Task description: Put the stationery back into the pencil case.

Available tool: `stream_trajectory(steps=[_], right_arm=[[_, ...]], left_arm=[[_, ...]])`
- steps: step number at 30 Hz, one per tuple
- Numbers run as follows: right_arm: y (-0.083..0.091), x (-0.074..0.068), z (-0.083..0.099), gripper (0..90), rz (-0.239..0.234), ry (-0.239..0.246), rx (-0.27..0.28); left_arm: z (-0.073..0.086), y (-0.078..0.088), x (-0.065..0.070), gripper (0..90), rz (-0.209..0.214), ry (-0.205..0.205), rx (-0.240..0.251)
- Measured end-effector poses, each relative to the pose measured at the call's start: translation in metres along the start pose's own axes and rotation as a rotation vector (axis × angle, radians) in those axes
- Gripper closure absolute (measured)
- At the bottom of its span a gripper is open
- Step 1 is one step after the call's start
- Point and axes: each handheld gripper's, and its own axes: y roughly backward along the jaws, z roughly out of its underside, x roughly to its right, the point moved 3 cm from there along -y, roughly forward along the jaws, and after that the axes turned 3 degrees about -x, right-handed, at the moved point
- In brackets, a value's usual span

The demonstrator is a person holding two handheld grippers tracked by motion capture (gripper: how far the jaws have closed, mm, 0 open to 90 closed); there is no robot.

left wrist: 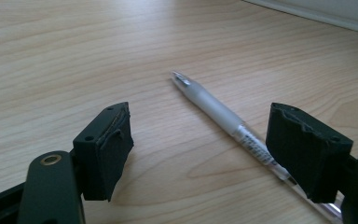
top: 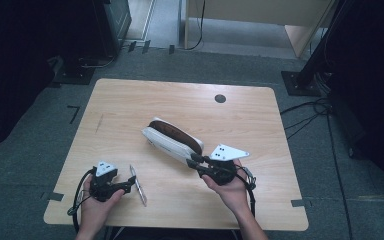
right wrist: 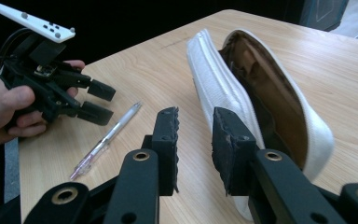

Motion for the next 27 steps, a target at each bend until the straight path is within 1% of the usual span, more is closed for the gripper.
stream_trajectory(steps=[2, 4, 5, 6, 9, 10, 12, 14, 17, 20, 22, 23, 25, 27], right_arm=[[0.002, 0.002, 0.001, 70.8, 0.007, -0.005, 0.003], [0.005, 0.004, 0.002, 70.8, 0.014, -0.008, 0.005], [0.006, 0.005, 0.003, 70.8, 0.018, -0.010, 0.005], [0.006, 0.005, 0.003, 70.8, 0.018, -0.010, 0.005], [0.008, 0.007, 0.004, 70.7, 0.024, -0.012, 0.007], [0.009, 0.007, 0.004, 70.7, 0.024, -0.016, 0.007], [0.009, 0.008, 0.005, 70.7, 0.026, -0.015, 0.007], [0.009, 0.009, 0.005, 70.7, 0.029, -0.015, 0.006], [0.010, 0.009, 0.005, 70.6, 0.030, -0.016, 0.006], [0.010, 0.009, 0.006, 70.5, 0.030, -0.013, 0.006], [0.010, 0.009, 0.006, 70.4, 0.031, -0.011, 0.004], [0.010, 0.010, 0.006, 70.3, 0.031, -0.011, 0.003], [0.010, 0.010, 0.006, 70.4, 0.032, -0.011, 0.003], [0.010, 0.010, 0.007, 70.4, 0.032, -0.015, 0.002]], left_arm=[[0.000, -0.002, 0.005, 23.3, -0.002, -0.008, -0.007], [0.000, -0.005, 0.010, 23.3, -0.012, -0.023, -0.019], [0.000, -0.008, 0.015, 23.5, -0.026, -0.040, -0.033], [0.000, -0.008, 0.015, 24.1, -0.026, -0.040, -0.033], [0.000, -0.013, 0.023, 25.0, -0.040, -0.060, -0.049], [0.000, -0.014, 0.024, 25.5, -0.045, -0.072, -0.052], [-0.001, -0.016, 0.027, 28.0, -0.065, -0.089, -0.055], [-0.002, -0.017, 0.029, 29.1, -0.071, -0.095, -0.055], [-0.002, -0.019, 0.034, 34.8, -0.098, -0.127, -0.056], [-0.003, -0.019, 0.037, 42.1, -0.093, -0.132, -0.053], [-0.003, -0.019, 0.036, 45.5, -0.088, -0.131, -0.051], [-0.004, -0.019, 0.035, 48.8, -0.088, -0.134, -0.048], [-0.004, -0.018, 0.034, 50.2, -0.079, -0.130, -0.041], [-0.004, -0.017, 0.033, 53.9, -0.068, -0.142, -0.033]])
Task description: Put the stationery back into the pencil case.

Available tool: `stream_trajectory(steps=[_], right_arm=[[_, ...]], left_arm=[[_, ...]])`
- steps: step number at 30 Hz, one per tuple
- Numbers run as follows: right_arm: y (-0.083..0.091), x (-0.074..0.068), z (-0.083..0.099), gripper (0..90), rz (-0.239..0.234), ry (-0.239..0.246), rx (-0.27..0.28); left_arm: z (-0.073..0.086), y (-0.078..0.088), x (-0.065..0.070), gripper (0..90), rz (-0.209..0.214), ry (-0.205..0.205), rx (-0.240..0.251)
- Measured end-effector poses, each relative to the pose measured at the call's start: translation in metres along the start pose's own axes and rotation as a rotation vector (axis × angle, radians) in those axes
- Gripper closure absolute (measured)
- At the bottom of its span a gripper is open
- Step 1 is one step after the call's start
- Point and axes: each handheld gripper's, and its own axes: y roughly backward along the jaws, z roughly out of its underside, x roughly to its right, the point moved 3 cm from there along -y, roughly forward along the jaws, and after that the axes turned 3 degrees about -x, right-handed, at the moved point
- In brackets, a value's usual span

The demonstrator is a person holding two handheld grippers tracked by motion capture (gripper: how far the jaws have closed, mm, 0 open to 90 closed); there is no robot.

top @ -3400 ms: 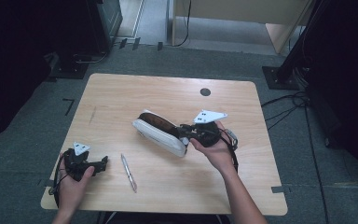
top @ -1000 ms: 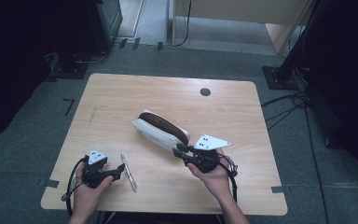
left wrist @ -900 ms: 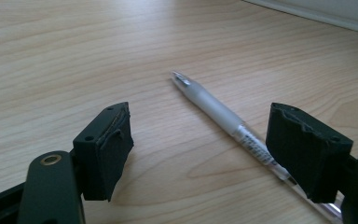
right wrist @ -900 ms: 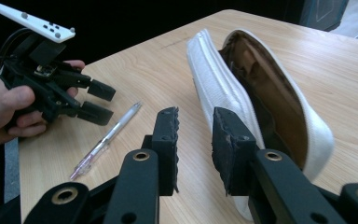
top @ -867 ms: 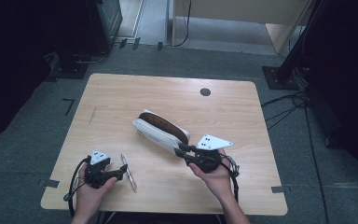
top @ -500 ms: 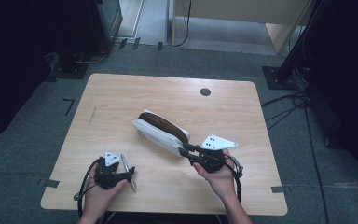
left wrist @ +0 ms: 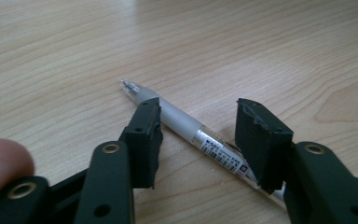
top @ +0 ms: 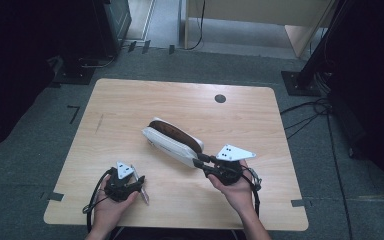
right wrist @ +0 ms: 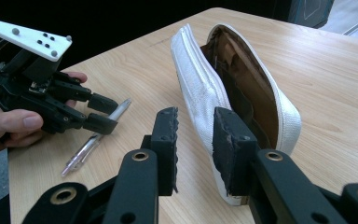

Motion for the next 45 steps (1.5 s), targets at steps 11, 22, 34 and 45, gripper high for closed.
stream_trajectory(steps=[11, 22, 34, 45], right_arm=[[0.000, 0.001, 0.001, 70.4, 0.004, 0.002, 0.002], [0.003, 0.000, 0.001, 70.4, 0.007, -0.001, 0.007], [0.003, 0.002, 0.002, 70.5, 0.011, -0.003, 0.008], [0.003, 0.004, 0.003, 70.5, 0.013, -0.009, 0.004]], left_arm=[[0.002, -0.001, 0.002, 36.3, -0.056, 0.038, -0.019], [0.004, 0.001, 0.002, 42.4, -0.094, 0.063, -0.014], [0.005, 0.003, -0.008, 81.3, -0.035, 0.013, 0.002], [-0.004, 0.001, 0.028, 81.9, 0.139, -0.174, 0.056]])
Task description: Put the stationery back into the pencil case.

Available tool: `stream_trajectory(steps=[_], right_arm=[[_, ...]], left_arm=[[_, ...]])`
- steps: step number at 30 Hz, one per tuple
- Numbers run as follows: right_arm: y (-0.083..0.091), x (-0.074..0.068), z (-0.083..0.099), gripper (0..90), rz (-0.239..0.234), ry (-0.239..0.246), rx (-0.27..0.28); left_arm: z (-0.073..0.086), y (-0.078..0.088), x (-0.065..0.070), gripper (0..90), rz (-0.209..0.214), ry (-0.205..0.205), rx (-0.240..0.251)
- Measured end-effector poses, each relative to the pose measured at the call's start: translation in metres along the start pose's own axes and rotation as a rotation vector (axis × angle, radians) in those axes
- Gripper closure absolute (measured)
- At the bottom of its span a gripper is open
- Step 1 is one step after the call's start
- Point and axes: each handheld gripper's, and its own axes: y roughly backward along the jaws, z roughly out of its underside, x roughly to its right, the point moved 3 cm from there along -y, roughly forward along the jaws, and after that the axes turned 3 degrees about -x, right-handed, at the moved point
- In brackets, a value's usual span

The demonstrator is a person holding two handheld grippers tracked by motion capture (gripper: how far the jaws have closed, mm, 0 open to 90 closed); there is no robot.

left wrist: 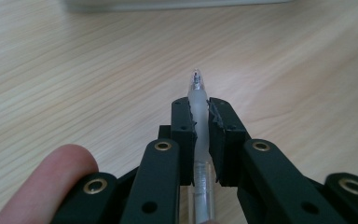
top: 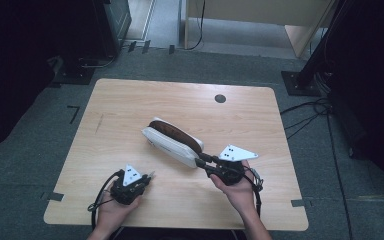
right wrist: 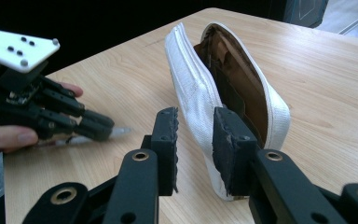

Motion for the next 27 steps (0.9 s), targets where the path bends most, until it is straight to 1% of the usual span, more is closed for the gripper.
stream_trajectory(steps=[1, 2, 3, 6, 7, 8, 9, 11, 14, 17, 20, 22, 25, 27], right_arm=[[0.000, 0.000, 0.000, 70.5, 0.000, 0.002, 0.001], [0.001, 0.000, 0.000, 70.5, -0.001, 0.004, 0.002], [0.001, 0.000, 0.001, 70.5, 0.001, 0.001, 0.001], [0.004, 0.002, 0.002, 70.5, 0.006, 0.001, 0.004], [0.005, 0.003, 0.002, 70.5, 0.006, -0.003, 0.002], [0.006, 0.004, 0.002, 70.5, 0.010, 0.003, 0.005], [0.007, 0.005, 0.003, 70.5, 0.012, -0.004, 0.004], [0.008, 0.007, 0.005, 70.5, 0.017, -0.009, 0.006], [0.010, 0.009, 0.007, 70.6, 0.021, -0.014, 0.004], [0.011, 0.012, 0.009, 70.6, 0.025, -0.015, 0.003], [0.010, 0.013, 0.011, 70.6, 0.024, -0.024, -0.004], [0.008, 0.013, 0.012, 70.5, 0.022, -0.022, -0.010], [0.007, 0.012, 0.014, 70.4, 0.017, -0.013, -0.019], [0.006, 0.012, 0.016, 70.4, 0.015, -0.012, -0.021]], left_arm=[[-0.003, -0.003, 0.004, 81.9, 0.017, -0.021, -0.003], [-0.006, -0.006, 0.009, 81.9, 0.043, -0.036, 0.003], [-0.009, -0.009, 0.015, 81.9, 0.055, -0.061, -0.001], [-0.018, -0.015, 0.028, 82.0, 0.087, -0.124, 0.011], [-0.021, -0.017, 0.033, 81.9, 0.091, -0.145, 0.015], [-0.024, -0.018, 0.037, 81.9, 0.105, -0.157, 0.019], [-0.027, -0.020, 0.040, 81.9, 0.122, -0.164, 0.023], [-0.029, -0.025, 0.043, 81.8, 0.138, -0.165, 0.014], [-0.027, -0.030, 0.045, 81.4, 0.156, -0.168, -0.002], [-0.025, -0.029, 0.043, 79.3, 0.167, -0.150, 0.000], [-0.026, -0.025, 0.038, 69.4, 0.179, -0.114, 0.024], [-0.026, -0.023, 0.035, 62.4, 0.187, -0.093, 0.022], [-0.021, -0.017, 0.027, 55.8, 0.179, -0.078, 0.020], [-0.016, -0.009, 0.020, 54.9, 0.173, -0.070, 0.025]])
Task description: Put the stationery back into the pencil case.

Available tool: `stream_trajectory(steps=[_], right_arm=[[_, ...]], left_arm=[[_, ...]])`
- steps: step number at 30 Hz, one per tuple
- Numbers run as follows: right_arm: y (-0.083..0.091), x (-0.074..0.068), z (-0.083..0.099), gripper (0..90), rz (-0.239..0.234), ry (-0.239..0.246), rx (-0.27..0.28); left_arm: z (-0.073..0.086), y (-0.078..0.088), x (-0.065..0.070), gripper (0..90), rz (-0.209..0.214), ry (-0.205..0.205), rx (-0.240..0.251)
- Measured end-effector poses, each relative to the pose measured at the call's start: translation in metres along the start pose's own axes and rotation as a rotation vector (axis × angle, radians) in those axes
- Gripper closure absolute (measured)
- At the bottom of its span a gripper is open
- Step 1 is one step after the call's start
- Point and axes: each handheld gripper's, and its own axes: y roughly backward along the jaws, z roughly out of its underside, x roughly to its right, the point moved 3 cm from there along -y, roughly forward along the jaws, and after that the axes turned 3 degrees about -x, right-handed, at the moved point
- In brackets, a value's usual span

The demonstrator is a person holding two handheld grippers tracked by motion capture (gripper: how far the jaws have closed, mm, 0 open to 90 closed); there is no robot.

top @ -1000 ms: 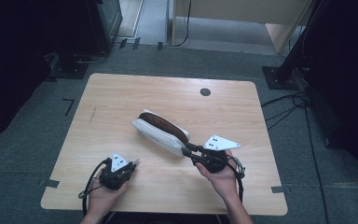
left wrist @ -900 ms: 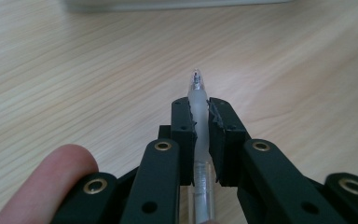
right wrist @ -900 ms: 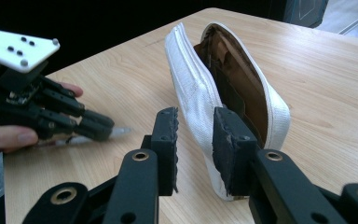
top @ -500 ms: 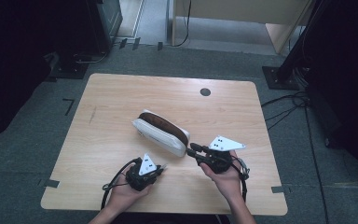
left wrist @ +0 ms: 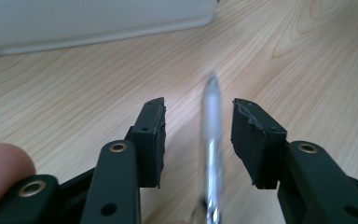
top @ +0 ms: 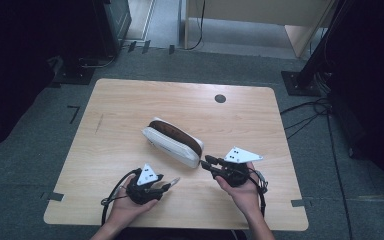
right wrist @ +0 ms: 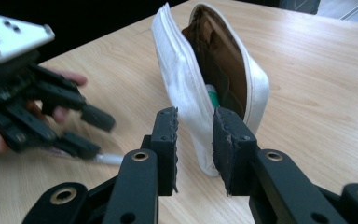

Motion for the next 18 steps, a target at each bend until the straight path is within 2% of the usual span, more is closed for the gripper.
stream_trajectory(steps=[1, 5, 8, 12, 16, 18], right_arm=[[-0.001, 0.000, 0.002, 70.2, -0.002, 0.000, -0.005], [-0.007, 0.001, 0.011, 69.7, -0.015, 0.007, -0.035], [-0.018, -0.003, 0.020, 69.0, -0.040, 0.027, -0.077], [-0.026, -0.007, 0.024, 68.2, -0.067, 0.046, -0.098], [-0.038, -0.013, 0.030, 67.1, -0.104, 0.074, -0.131], [-0.044, -0.016, 0.033, 66.8, -0.117, 0.076, -0.144]], left_arm=[[0.003, 0.005, -0.004, 53.7, -0.002, 0.008, 0.004], [0.015, 0.023, -0.023, 49.5, 0.010, 0.094, 0.027], [0.023, 0.031, -0.029, 44.8, 0.016, 0.134, 0.036], [0.037, 0.033, -0.024, 41.8, 0.032, 0.137, 0.013], [0.044, 0.036, -0.018, 42.4, 0.046, 0.105, -0.006], [0.044, 0.035, -0.015, 44.4, 0.072, 0.085, -0.010]])
